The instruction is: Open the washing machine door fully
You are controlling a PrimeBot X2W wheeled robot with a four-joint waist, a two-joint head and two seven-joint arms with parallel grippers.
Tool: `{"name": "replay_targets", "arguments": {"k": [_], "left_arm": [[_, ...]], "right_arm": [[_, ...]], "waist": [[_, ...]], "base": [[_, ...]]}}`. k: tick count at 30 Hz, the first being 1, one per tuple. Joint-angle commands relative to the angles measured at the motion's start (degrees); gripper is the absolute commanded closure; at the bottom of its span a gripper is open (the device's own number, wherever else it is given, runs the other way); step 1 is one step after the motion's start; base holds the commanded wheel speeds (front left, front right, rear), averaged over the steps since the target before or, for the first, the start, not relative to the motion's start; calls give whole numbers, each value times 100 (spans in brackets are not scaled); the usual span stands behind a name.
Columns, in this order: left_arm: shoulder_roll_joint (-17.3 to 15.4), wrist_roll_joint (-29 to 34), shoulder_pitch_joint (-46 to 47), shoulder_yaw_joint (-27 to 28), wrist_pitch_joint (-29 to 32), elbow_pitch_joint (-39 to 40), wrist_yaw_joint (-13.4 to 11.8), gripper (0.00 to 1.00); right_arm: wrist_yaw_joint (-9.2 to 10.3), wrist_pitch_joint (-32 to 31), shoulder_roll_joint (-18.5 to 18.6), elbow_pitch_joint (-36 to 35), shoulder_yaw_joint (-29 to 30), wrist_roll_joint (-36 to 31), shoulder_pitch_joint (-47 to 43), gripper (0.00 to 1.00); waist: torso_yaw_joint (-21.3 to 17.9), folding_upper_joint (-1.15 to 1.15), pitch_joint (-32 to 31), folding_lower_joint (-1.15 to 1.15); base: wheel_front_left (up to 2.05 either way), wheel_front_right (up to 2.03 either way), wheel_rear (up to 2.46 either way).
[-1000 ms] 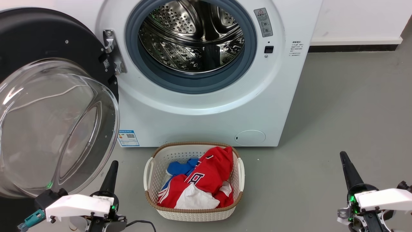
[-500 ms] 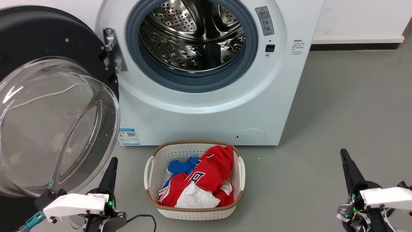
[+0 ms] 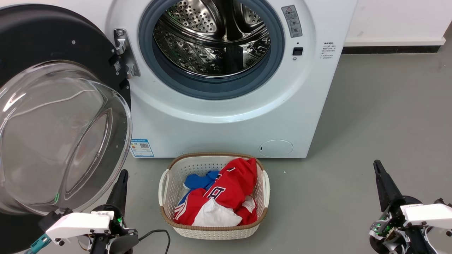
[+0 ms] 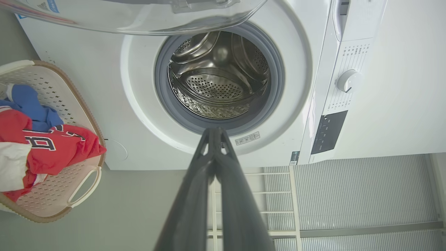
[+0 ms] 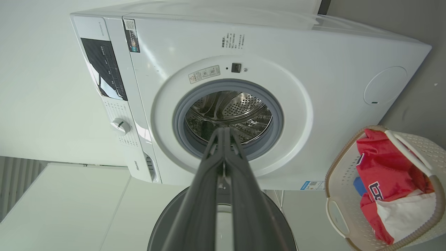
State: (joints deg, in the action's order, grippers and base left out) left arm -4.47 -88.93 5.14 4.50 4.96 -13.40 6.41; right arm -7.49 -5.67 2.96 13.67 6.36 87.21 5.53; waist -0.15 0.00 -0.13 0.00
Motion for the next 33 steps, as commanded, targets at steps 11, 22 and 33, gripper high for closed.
{"name": "replay_targets", "arguments": {"k": [11, 22, 33], "left_arm": [[122, -429, 131, 153, 108, -77, 133, 100], [126, -397, 131, 161, 122, -73, 128, 100], [135, -383, 132, 172, 135, -73, 128, 100]], "right_arm": [[0, -100, -15, 44, 25, 548, 105, 100], [0, -100, -15, 44, 24, 529, 99, 100], [0, -99, -15, 44, 23, 529, 99, 100]], "waist": [[15, 0, 30, 0], [15, 0, 31, 0], [15, 0, 31, 0]], "base": [[0, 0, 0], [0, 0, 0], [0, 0, 0]]}}
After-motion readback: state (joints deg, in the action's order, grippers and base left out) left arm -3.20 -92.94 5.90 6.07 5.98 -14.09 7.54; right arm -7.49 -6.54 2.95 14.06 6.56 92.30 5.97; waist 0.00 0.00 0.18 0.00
